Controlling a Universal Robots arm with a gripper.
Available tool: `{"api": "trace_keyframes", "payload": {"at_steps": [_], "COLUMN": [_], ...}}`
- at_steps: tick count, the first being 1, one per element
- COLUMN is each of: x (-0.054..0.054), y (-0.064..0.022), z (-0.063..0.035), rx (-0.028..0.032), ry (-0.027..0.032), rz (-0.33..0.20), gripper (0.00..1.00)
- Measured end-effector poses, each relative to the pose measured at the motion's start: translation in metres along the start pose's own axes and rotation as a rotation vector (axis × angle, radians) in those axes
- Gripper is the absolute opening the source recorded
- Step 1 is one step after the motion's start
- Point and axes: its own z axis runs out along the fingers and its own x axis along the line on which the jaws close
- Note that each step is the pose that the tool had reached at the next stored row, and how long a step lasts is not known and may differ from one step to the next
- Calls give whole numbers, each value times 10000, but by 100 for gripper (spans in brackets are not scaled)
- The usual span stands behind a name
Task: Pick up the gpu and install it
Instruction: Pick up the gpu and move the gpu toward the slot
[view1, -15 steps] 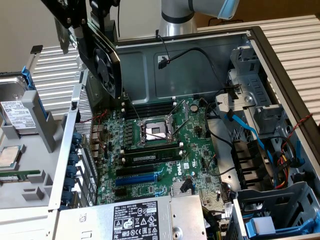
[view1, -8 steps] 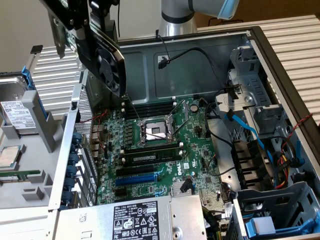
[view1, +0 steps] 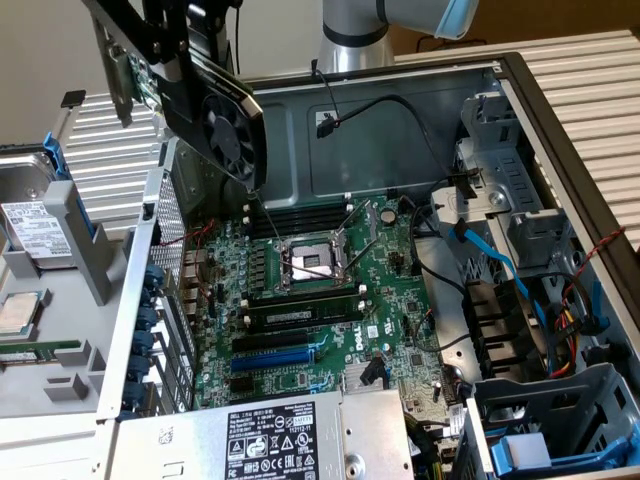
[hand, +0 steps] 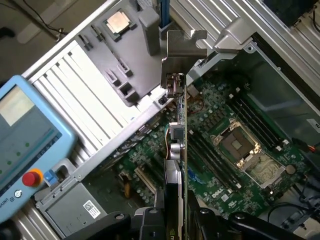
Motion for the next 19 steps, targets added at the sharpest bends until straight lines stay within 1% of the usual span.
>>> {"api": "trace_keyframes", "payload": {"at_steps": [2, 3, 9, 13, 14, 19], "x": [0, 1, 1, 1, 1, 0], "y": [0, 0, 0, 1, 1, 0], "z": [0, 0, 0, 1, 1, 5], "rx": [1, 6, 91, 156, 191, 510], "ry": [-1, 4, 32, 38, 26, -152], "rz": [-8, -104, -1190, -1818, -1976, -2662], "gripper": [27, 27, 27, 27, 27, 27]}}
